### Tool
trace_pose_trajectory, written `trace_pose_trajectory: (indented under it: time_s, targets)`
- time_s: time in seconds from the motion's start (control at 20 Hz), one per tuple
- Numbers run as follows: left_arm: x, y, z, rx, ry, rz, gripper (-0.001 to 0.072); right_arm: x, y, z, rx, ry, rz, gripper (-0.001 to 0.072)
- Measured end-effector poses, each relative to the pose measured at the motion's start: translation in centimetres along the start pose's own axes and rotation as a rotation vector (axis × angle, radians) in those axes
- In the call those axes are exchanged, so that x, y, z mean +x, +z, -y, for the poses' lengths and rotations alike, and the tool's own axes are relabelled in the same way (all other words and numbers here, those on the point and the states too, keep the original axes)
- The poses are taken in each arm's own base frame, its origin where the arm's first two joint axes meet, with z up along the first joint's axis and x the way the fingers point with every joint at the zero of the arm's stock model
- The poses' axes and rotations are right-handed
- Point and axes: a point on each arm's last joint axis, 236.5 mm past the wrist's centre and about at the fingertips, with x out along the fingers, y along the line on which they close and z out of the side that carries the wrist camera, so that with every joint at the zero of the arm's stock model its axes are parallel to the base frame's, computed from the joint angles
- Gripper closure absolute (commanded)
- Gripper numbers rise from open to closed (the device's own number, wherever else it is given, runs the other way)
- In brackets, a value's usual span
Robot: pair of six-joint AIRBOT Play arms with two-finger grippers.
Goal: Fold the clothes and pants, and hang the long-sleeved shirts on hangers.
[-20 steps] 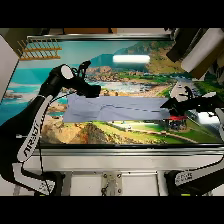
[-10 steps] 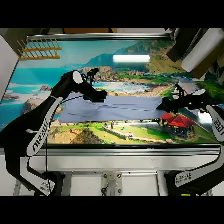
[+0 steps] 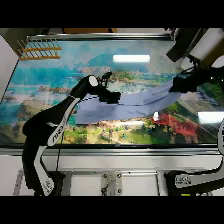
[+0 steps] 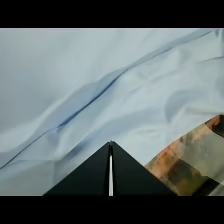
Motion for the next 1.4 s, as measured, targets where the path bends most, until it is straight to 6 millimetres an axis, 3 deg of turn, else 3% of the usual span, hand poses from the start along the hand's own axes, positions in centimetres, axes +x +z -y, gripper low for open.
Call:
trace_pose_trajectory:
  time_s: [0.15,0.3,0.55,0.75,0.9,1.05,1.2,1.4]
  targets:
    - [2.6,0.8,2.4,0.059,-0.027,-0.010,0.0699,-2.7,1.1,-4.9,-0.102,-0.013,0.028,0.0700]
    - [4.5,0.8,3.5,0.088,-0.042,-0.039,0.0699,-4.3,1.7,-9.3,-0.189,-0.011,0.065,0.0700]
    - [6.1,0.2,3.4,0.080,-0.043,-0.071,0.0700,-4.6,1.4,-13.7,-0.270,-0.005,0.078,0.0700]
    - [5.6,0.2,3.0,0.074,-0.039,-0.078,0.0699,-4.0,1.4,-16.6,-0.307,0.017,0.097,0.0700]
    - [2.5,1.9,2.3,0.060,-0.039,-0.037,0.0699,-3.4,1.5,-18.9,-0.318,0.038,0.118,0.0700]
    - [-2.0,3.9,0.1,0.050,-0.001,0.016,0.0700,-2.3,1.3,-21.6,-0.322,0.069,0.131,0.0700]
    - [-7.8,5.8,-3.4,0.034,0.072,0.081,0.0699,-0.2,0.8,-24.4,-0.323,0.099,0.119,0.0700]
    - [-16.0,7.6,-7.5,-0.011,0.142,0.190,0.0699,4.4,-0.5,-28.7,-0.348,0.142,0.081,0.0700]
